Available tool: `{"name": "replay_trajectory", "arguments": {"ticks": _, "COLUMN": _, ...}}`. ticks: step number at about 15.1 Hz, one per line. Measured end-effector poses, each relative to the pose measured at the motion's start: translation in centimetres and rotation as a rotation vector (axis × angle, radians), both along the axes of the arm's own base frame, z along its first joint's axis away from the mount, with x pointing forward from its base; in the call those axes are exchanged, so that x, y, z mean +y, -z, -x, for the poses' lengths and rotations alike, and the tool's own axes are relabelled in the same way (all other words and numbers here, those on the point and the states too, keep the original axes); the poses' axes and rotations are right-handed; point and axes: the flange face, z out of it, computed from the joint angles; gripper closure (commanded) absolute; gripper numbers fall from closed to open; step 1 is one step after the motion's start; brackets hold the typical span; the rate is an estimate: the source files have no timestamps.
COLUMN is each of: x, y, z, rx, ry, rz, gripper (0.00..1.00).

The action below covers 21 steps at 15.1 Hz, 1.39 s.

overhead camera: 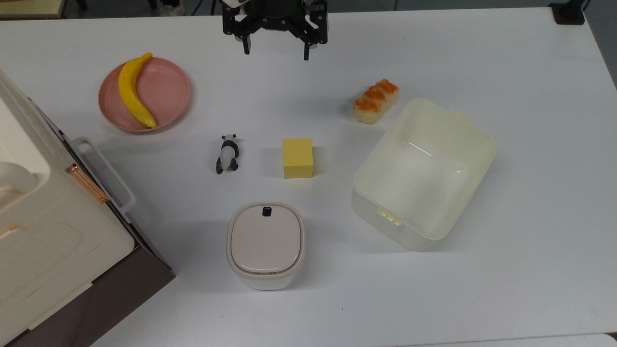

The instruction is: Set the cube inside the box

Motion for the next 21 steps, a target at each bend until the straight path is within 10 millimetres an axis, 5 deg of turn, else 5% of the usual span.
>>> {"name": "replay_trajectory", "arguments": {"ticks": 14, "x": 1.3, "y": 2.3, "z": 0.0, "rx": 0.033, "ry": -0.054, "rz": 0.004, "gripper": 0.0}}
{"name": "replay_trajectory", "arguments": {"ticks": 17, "x": 1.4, "y": 4.2, "z": -0.4, "rx": 0.022, "ry": -0.07, "rz": 0.034, "gripper": 0.0}}
{"name": "replay_trajectory", "arguments": {"ticks": 21, "x": 1.5, "y": 9.0, "z": -1.1, "rx": 0.001, "ry": -0.107, "rz": 0.058, "gripper": 0.0}}
